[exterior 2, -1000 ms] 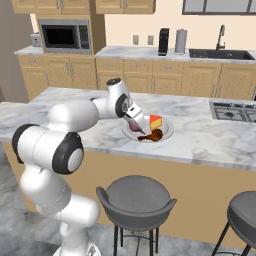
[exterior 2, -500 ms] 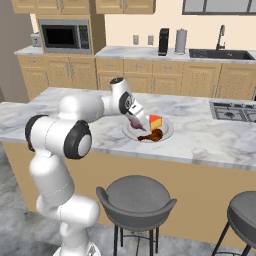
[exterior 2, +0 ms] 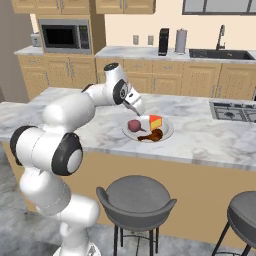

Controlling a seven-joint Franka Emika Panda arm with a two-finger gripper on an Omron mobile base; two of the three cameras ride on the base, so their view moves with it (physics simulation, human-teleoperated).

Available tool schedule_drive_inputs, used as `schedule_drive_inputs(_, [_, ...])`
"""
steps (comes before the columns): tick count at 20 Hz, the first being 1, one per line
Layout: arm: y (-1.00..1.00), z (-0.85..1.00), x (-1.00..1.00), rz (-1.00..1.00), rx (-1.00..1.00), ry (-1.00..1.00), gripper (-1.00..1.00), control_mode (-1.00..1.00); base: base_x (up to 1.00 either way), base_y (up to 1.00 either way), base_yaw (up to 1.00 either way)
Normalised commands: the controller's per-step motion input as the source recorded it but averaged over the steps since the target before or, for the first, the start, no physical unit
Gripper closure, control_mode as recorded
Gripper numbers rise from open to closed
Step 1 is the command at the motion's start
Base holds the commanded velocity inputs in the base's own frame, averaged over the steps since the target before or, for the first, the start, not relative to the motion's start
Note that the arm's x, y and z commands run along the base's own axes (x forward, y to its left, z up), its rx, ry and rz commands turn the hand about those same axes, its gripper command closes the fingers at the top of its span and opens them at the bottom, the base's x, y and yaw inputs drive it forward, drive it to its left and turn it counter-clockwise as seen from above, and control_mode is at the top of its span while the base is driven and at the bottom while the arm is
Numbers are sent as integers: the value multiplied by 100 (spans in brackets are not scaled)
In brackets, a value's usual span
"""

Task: Take the cheese, chicken drumstick, and onion from the fridge and place them on the plate on the dining counter to create an appetizer plate.

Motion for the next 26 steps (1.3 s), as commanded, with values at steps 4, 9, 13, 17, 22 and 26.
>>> schedule_drive_inputs(4, [16,83,-99,0,-1,-19,-100,-100,0,0,0])
schedule_drive_inputs(9, [47,15,-100,2,0,-4,-100,-100,0,0,0])
schedule_drive_inputs(13, [60,14,-100,9,0,0,-100,-100,0,0,0])
schedule_drive_inputs(17, [68,47,-92,21,1,3,-100,-100,0,0,0])
schedule_drive_inputs(22, [68,58,-61,29,5,11,-100,-100,0,0,0])
schedule_drive_inputs(26, [59,40,-37,26,4,9,-100,-100,0,0,0])
